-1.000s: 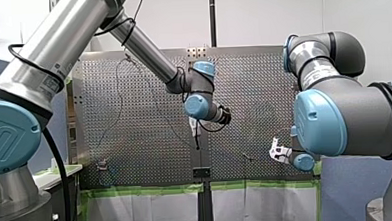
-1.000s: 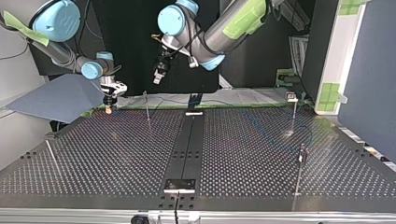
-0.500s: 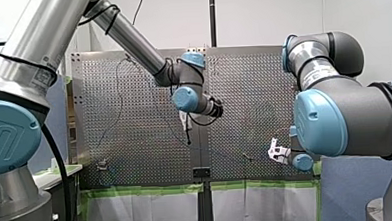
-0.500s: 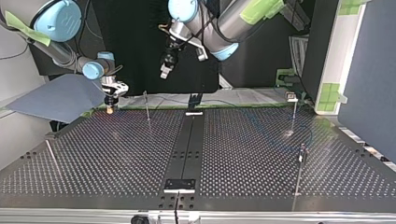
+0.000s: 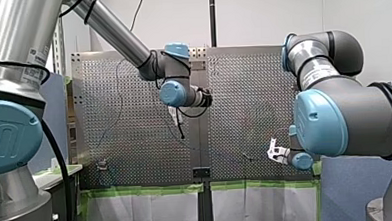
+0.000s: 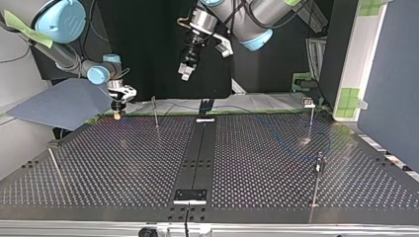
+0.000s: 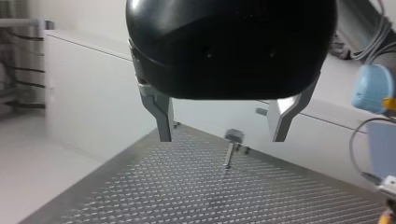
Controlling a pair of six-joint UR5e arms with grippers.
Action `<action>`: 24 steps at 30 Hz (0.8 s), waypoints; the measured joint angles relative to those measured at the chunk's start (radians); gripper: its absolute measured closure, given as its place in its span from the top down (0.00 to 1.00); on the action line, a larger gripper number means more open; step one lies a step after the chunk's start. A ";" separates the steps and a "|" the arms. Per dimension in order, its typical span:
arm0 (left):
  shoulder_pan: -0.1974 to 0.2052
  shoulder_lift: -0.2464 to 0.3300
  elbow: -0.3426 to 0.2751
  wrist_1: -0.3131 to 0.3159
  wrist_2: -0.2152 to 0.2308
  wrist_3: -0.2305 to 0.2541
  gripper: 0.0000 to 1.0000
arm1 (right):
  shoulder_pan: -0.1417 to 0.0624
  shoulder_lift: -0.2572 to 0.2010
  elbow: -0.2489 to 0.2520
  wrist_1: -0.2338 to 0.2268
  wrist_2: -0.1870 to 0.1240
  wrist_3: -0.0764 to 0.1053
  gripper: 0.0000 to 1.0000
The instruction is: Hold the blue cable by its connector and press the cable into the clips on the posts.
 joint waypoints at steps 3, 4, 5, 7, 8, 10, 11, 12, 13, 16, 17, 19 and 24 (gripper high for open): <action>0.002 0.029 -0.029 0.029 -0.023 -0.004 1.00 | 0.000 -0.021 0.018 0.004 0.001 -0.006 0.00; 0.003 0.038 -0.038 0.038 -0.029 -0.004 1.00 | 0.000 -0.032 0.029 0.002 0.001 -0.007 0.00; 0.004 0.050 -0.049 0.050 -0.036 -0.004 1.00 | 0.000 -0.041 0.038 0.000 0.001 -0.008 0.00; 0.004 0.066 -0.066 0.066 -0.041 -0.003 1.00 | 0.000 -0.063 0.059 -0.011 0.002 -0.009 0.00; 0.003 0.077 -0.077 0.077 -0.044 -0.002 1.00 | 0.001 -0.072 0.068 -0.016 0.003 -0.009 0.00; 0.000 0.094 -0.094 0.094 -0.049 0.002 1.00 | 0.004 -0.092 0.088 -0.023 0.012 -0.010 0.00; -0.002 0.106 -0.106 0.106 -0.053 0.007 1.00 | 0.007 -0.101 0.097 -0.022 0.018 -0.010 0.00; -0.003 0.114 -0.114 0.115 -0.058 0.011 1.00 | 0.011 -0.109 0.105 -0.019 0.024 -0.011 0.00; -0.003 0.119 -0.124 0.124 -0.061 0.015 1.00 | 0.017 -0.121 0.116 -0.014 0.034 -0.012 0.00; -0.003 0.115 -0.153 0.153 -0.064 0.028 1.00 | 0.043 -0.152 0.147 0.011 0.063 -0.011 0.00; -0.005 0.109 -0.164 0.164 -0.063 0.032 1.00 | 0.052 -0.161 0.156 0.020 0.073 -0.010 0.00; -0.008 0.096 -0.180 0.180 -0.059 0.034 1.00 | 0.072 -0.184 0.170 0.041 0.093 -0.006 0.00; -0.013 0.051 -0.227 0.228 -0.053 0.028 1.00 | 0.087 -0.232 0.179 0.073 0.106 -0.002 0.00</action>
